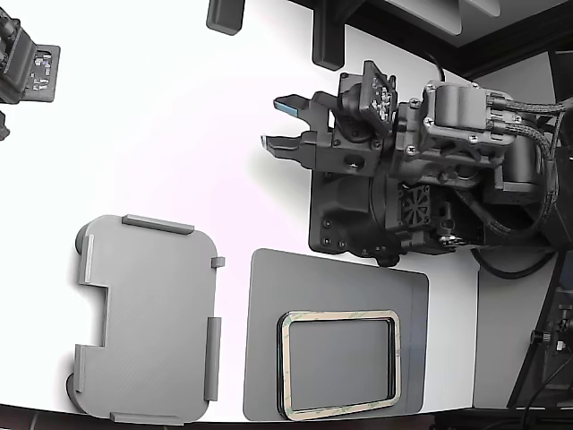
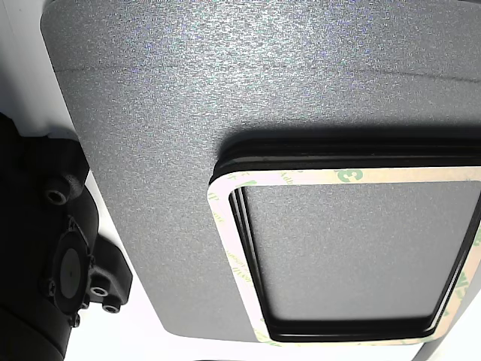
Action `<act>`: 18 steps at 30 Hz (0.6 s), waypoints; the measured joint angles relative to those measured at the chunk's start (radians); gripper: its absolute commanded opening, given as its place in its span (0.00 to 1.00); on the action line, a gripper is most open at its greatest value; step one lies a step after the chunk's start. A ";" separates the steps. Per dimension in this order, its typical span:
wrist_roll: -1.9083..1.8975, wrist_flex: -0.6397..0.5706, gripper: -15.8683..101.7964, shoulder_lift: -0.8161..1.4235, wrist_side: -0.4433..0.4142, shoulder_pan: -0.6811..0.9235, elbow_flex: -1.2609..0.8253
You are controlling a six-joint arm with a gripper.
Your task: Grab top frame and put it into gray box.
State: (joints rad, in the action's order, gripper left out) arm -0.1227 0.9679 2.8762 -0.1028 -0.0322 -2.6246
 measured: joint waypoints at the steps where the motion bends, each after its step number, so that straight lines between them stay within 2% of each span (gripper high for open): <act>1: 0.006 -0.002 0.98 -0.026 0.005 0.002 0.026; 5: 0.069 0.012 0.98 -0.147 0.005 0.048 0.149; 9: 0.239 0.081 0.98 -0.265 -0.031 0.117 0.288; 13: 0.545 0.169 0.88 -0.391 -0.067 0.193 0.442; 18: 0.966 0.233 0.85 -0.523 -0.023 0.252 0.591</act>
State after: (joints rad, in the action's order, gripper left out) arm 0.8437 1.2011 2.3531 -0.1258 0.2194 -2.0341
